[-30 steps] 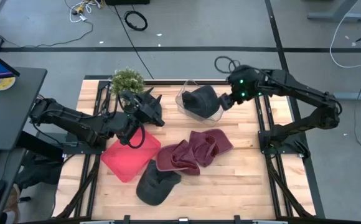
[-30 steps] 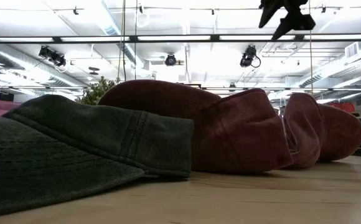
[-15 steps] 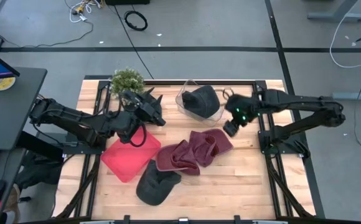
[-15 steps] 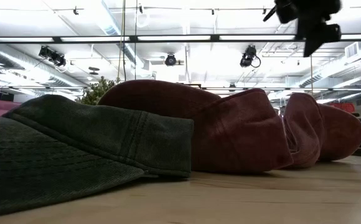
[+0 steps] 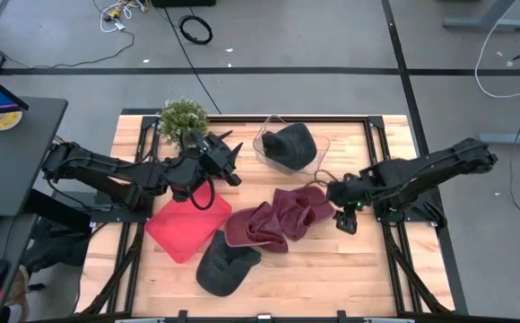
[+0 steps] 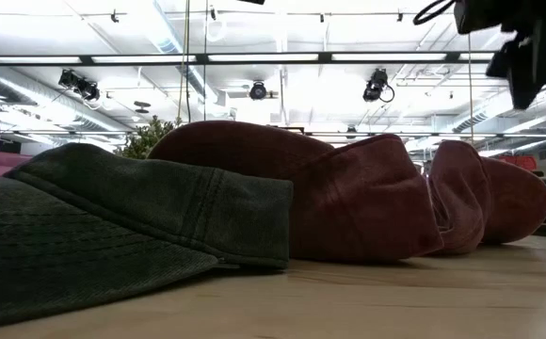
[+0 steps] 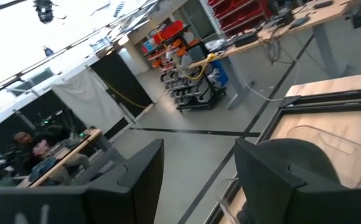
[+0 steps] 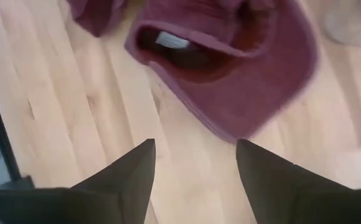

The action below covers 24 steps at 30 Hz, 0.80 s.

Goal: Pick & Place hat
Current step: Put the right red cap into the red bin

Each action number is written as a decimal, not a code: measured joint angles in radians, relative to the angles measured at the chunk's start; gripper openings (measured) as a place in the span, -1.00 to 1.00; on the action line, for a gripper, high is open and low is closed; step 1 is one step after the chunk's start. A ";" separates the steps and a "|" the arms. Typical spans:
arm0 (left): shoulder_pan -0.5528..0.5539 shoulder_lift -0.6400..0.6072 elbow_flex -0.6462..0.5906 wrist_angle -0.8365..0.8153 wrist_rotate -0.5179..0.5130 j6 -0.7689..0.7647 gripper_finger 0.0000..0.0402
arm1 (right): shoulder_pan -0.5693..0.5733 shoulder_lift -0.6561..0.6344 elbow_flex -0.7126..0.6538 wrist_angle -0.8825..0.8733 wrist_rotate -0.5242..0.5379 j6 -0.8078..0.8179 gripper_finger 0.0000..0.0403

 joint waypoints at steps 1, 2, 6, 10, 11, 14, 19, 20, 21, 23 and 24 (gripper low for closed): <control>0.000 0.000 0.000 -0.006 0.014 -0.008 -0.01 | 0.012 0.000 -0.029 0.043 0.001 -0.023 0.12; 0.002 0.000 0.000 -0.014 0.028 -0.015 -0.01 | 0.023 0.001 -0.058 0.088 0.006 -0.057 0.12; 0.004 0.000 0.000 -0.021 0.054 -0.022 -0.01 | 0.059 0.001 -0.164 0.252 0.021 -0.193 0.12; 0.004 0.000 0.000 -0.021 0.054 -0.023 -0.01 | 0.067 0.003 -0.241 0.277 0.069 -0.200 0.10; 0.004 0.000 0.000 -0.021 0.054 -0.023 -0.01 | 0.067 0.003 -0.261 0.278 0.078 -0.200 0.10; 0.004 0.000 0.000 -0.021 0.054 -0.023 -0.01 | 0.066 0.003 -0.326 0.322 0.114 -0.202 0.08; 0.004 0.000 0.000 -0.021 0.054 -0.040 -0.01 | 0.063 0.003 -0.432 0.482 0.103 -0.171 0.04; 0.004 0.000 0.000 -0.020 0.054 -0.046 -0.01 | 0.062 0.003 -0.451 0.514 0.103 -0.158 0.04; 0.004 0.000 0.000 -0.020 0.054 -0.050 -0.01 | 0.060 0.003 -0.468 0.540 0.105 -0.137 0.03; 0.004 0.000 0.000 -0.020 0.054 -0.065 -0.01 | 0.053 0.003 -0.498 0.570 0.106 -0.102 -0.02; 0.004 0.000 0.000 -0.020 0.054 -0.070 -0.01 | 0.049 0.003 -0.509 0.581 0.106 -0.078 -0.06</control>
